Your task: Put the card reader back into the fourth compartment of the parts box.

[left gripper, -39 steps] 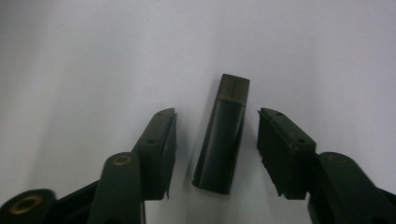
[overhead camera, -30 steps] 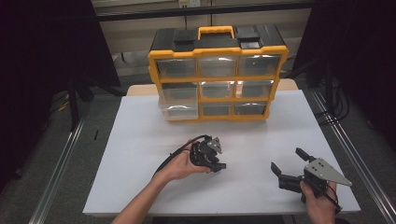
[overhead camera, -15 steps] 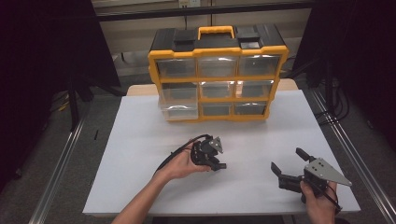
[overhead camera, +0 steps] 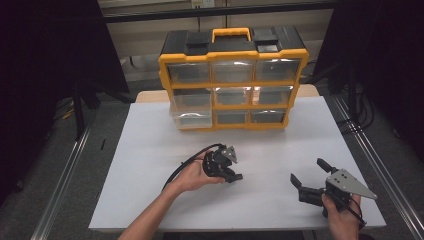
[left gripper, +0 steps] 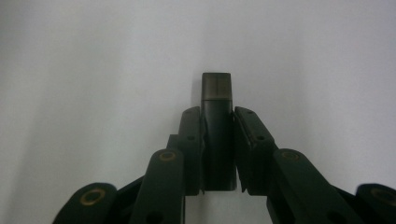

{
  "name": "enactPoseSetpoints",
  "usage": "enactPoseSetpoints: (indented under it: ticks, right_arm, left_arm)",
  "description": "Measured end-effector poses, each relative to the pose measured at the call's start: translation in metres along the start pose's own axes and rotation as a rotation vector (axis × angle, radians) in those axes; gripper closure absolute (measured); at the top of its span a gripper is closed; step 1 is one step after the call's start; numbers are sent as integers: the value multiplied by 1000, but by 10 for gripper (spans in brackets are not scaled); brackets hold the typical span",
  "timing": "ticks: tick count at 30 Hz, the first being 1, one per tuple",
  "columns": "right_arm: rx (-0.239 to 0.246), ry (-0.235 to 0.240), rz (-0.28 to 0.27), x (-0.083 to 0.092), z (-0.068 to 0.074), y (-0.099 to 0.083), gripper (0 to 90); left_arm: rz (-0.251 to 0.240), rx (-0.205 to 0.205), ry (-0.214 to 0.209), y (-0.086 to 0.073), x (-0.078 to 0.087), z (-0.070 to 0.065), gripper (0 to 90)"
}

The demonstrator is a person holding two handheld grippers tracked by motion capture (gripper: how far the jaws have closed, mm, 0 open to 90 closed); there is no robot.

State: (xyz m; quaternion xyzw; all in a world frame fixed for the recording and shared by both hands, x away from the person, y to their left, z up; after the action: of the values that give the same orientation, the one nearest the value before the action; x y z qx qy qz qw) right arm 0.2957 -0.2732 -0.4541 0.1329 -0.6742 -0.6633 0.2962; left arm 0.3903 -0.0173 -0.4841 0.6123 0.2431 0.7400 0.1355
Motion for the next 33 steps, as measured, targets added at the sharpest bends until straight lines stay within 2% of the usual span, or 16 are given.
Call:
enactPoseSetpoints:
  ticks: [3, 4, 6, 7, 10, 13, 14, 18, 21, 33]
  right_arm:
    - [2, -2, -2, 0, 0, 0, 16]
    - [1, -1, -2, 0, 0, 0, 16]
    - [1, -2, -2, 0, 0, 0, 16]
    - [1, -1, -1, 0, 0, 0, 16]
    - [2, -1, -1, 0, 0, 0, 16]
    - [2, -2, -3, 0, 0, 0, 16]
    - [0, -2, -3, 0, 0, 0, 16]
    - [-1, -1, -4, 0, 0, 1, 16]
    - [-1, -1, -6, 1, 0, 1, 15]
    - [-1, 0, -8, 1, 0, 1, 15]
  left_arm:
    - [-9, 1, -21, -1, 4, 0, 738]
    - [-23, 10, -4, -2, 5, 0, 738]
    - [-26, 16, -27, -4, 10, 1, 738]
    - [-41, 26, -5, -5, 11, 2, 738]
    - [-74, 48, -4, -6, 17, 5, 738]
    - [-93, 49, -25, -6, 24, 6, 738]
    - [-110, 57, -6, -6, 24, 5, 738]
    - [-123, 57, 2, -7, 27, 4, 738]
    - [-138, 65, 33, -8, 28, 5, 738]
    - [-209, 110, 53, -8, 43, 8, 738]
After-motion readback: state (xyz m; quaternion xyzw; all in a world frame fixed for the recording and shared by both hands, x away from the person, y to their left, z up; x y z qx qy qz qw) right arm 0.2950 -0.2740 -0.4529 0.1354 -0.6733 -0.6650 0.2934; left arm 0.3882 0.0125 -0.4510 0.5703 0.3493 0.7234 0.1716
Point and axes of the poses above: each handheld gripper's, and its own axes: x roughly backward along the jaws, y roughly out of its top, z roughly to its left, the point moved 6 cm from there along -x, roughly forward along the jaws, and after that the axes turned 15 degrees about y, right-handed, at the moved point
